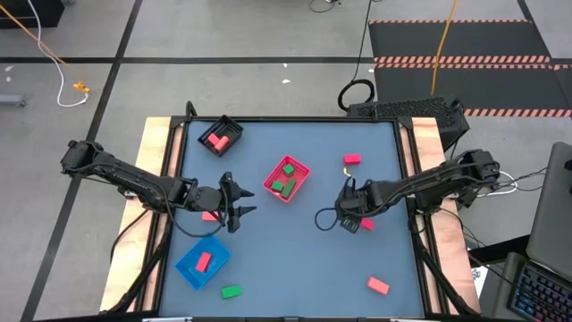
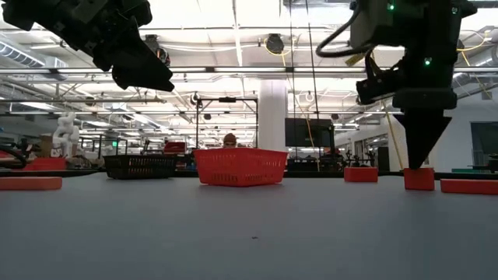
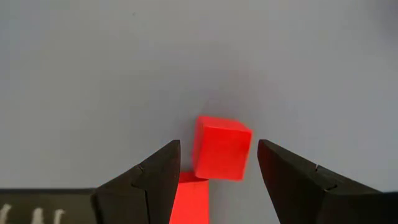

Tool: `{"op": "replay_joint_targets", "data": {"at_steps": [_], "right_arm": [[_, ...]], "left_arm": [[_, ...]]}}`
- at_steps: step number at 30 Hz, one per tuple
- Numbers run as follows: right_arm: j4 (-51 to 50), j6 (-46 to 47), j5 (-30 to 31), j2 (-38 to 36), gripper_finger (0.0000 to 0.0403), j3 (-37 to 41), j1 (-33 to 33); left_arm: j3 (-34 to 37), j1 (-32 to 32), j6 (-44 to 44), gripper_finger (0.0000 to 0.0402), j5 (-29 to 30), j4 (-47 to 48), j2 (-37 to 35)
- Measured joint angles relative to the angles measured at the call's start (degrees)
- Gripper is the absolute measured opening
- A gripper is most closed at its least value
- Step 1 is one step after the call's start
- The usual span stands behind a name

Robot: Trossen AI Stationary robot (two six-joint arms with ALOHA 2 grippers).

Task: Sort & place blocks by color
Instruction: Put the red block into the blue bin

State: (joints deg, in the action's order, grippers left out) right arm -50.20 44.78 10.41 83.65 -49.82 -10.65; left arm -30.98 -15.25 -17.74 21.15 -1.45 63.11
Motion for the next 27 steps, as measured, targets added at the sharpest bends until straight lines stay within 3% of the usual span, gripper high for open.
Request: {"op": "replay_joint_targets", "data": {"at_steps": [9,18,23,27], "right_arm": [[-0.4,-0.1,0.1,2.6,0.02,0.0,0.0],[5.0,1.7,-1.1,3.0,0.0124,3.9,0.0],[6.1,-1.3,-1.1,2.1,0.0123,4.1,0.0],[13.2,-5.1,-1.7,-0.6,0.0123,4.4,0.0]], "left_arm": [[0.0,0.0,0.0,0.0211,0.0,0.0,0.0],[0.0,0.0,-0.2,0.0211,0.0,0.2,0.0],[0.0,0.0,-0.1,0.0211,0.0,0.0,0.0],[0.0,0.0,1.4,0.0211,0.4,-1.9,0.0]]}}
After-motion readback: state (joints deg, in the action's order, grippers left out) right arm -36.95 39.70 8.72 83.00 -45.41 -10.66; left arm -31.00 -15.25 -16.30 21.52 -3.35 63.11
